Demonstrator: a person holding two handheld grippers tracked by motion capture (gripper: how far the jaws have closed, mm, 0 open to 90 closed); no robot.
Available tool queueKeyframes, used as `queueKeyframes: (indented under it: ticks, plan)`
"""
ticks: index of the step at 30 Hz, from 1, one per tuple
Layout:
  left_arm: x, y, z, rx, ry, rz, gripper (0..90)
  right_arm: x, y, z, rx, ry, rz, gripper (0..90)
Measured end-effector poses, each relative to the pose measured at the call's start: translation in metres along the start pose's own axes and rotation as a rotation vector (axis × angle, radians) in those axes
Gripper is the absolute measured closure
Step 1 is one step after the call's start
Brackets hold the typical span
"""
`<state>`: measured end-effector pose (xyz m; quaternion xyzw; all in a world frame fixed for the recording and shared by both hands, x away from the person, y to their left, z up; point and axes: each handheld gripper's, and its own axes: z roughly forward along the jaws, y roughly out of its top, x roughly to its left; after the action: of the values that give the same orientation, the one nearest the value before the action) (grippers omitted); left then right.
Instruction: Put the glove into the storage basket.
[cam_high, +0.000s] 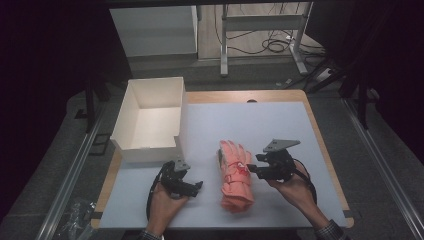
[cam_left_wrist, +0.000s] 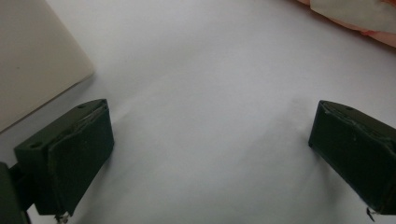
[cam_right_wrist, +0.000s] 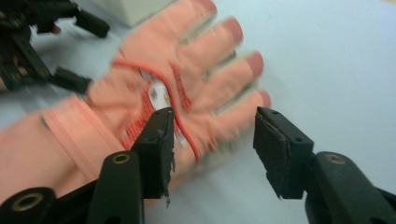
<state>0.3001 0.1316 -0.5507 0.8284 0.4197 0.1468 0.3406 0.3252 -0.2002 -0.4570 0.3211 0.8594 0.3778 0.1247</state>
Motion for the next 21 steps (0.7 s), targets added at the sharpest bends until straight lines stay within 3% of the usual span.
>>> queueKeyframes:
  ticks: [9, 12, 15, 18, 21]
  plan:
    - [0.0, 0.0, 0.0, 0.003, 0.001, 0.003, 0.1, -0.008, -0.03, 0.003, 0.019, 0.022, 0.035, 38.9]
    - [0.0, 0.0, 0.0, 0.002, 0.0, 0.003, 0.1, -0.01, -0.044, 0.006, 0.012, 0.057, 0.073, 33.3]
    - [0.0, 0.0, 0.0, 0.002, 0.001, 0.003, 0.1, -0.01, -0.051, 0.008, 0.018, 0.072, 0.081, 30.6]
    - [0.0, 0.0, 0.0, 0.002, 0.0, 0.003, 0.1, -0.005, -0.062, 0.012, 0.034, 0.094, 0.071, 32.3]
    - [0.0, 0.0, 0.0, 0.002, 0.0, 0.002, 0.1, -0.001, -0.069, 0.015, 0.061, 0.113, 0.045, 43.6]
